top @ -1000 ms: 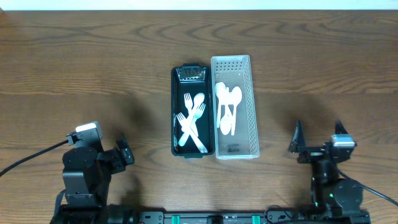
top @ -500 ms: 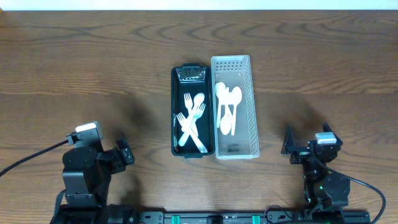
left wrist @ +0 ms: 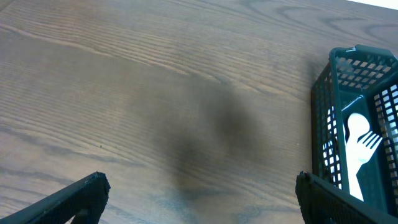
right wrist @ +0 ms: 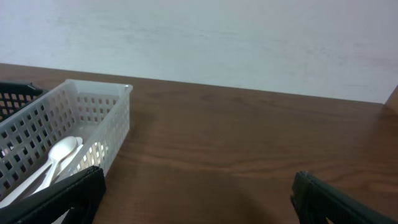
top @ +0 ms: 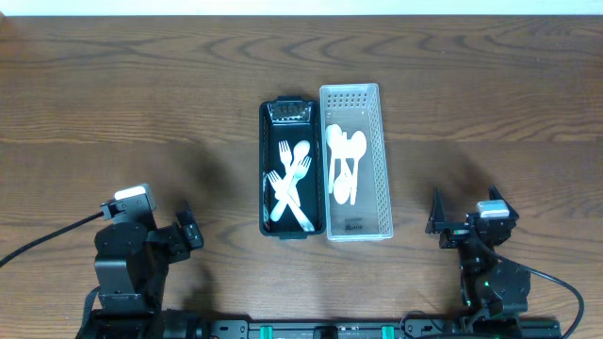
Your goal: Pack container
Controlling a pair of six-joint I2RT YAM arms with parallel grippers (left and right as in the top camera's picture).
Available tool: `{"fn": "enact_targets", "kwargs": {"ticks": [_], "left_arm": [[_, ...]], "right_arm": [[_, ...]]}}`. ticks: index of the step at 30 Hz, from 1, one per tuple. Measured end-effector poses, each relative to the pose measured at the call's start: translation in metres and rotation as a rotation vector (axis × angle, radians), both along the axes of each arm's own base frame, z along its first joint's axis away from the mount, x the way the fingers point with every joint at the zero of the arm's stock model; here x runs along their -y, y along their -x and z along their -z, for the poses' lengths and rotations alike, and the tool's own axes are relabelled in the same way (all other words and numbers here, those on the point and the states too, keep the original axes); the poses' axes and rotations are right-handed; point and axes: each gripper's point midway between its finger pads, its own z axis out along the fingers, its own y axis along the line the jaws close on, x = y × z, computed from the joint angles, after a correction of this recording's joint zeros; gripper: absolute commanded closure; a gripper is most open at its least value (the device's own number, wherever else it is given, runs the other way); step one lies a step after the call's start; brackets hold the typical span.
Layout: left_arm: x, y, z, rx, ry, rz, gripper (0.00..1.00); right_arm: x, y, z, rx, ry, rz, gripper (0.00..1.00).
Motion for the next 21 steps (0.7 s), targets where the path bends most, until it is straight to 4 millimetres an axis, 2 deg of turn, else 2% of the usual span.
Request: {"fn": "enact_targets", "kwargs": {"ticks": [13, 16, 21], "left_arm": [[-0.001, 0.001, 0.001, -0.006, -0.005, -0.001, 0.02], [-0.001, 0.009, 0.007, -0.034, -0.012, 0.000, 0.02], [0.002, 0.021, 0.013, 0.051, -0.006, 0.018, 0.02]], "right_arm": [[0.000, 0.000, 0.000, 0.000, 0.000, -0.001, 0.01], [0.000, 0.000, 0.000, 0.000, 0.000, -0.003, 0.01], [-0.001, 0.000, 0.000, 0.000, 0.000, -0.003, 0.01]]}}
